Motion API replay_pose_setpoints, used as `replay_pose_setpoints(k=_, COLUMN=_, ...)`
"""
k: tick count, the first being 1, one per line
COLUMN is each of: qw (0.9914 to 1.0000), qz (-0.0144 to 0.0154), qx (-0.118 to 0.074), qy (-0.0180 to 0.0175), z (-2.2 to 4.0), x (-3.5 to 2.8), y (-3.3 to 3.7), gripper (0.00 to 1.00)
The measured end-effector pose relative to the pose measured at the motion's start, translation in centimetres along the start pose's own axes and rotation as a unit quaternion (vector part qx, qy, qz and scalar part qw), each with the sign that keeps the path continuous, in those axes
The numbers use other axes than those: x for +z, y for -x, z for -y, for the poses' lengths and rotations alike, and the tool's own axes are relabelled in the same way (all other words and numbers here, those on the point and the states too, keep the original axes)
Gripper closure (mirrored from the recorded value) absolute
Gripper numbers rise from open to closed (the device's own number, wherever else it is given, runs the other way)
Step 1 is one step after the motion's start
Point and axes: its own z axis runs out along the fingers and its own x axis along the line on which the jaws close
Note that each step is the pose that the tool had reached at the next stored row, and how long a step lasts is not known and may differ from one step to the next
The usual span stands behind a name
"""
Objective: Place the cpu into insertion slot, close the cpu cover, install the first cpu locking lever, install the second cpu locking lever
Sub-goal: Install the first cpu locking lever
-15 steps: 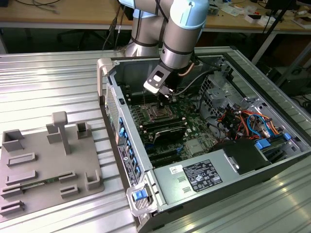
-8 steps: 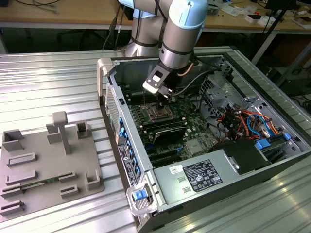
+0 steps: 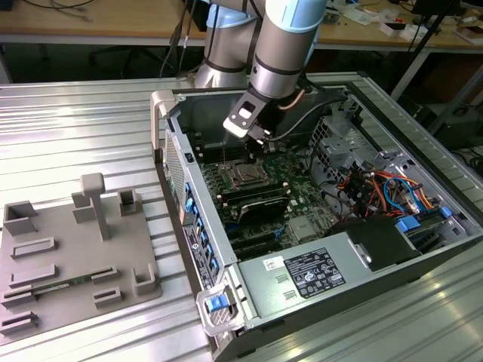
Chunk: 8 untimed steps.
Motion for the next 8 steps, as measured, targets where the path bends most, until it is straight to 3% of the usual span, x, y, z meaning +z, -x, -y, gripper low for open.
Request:
replay_pose_setpoints(k=2, qw=1.0, qz=0.0, qx=0.0, qy=0.0, z=-0.02, x=-0.72, y=0.0, gripper=0.89)
replay_pose_setpoints(k=5, qw=1.0, qz=0.0, qx=-0.003, qy=-0.0001, z=-0.02, x=-1.19, y=0.0, gripper=0.89)
replay_pose_setpoints(k=8, qw=0.99949, qz=-0.0006, qx=-0.032, qy=0.0, z=-0.03, x=-1.2, y=0.0, gripper=0.89)
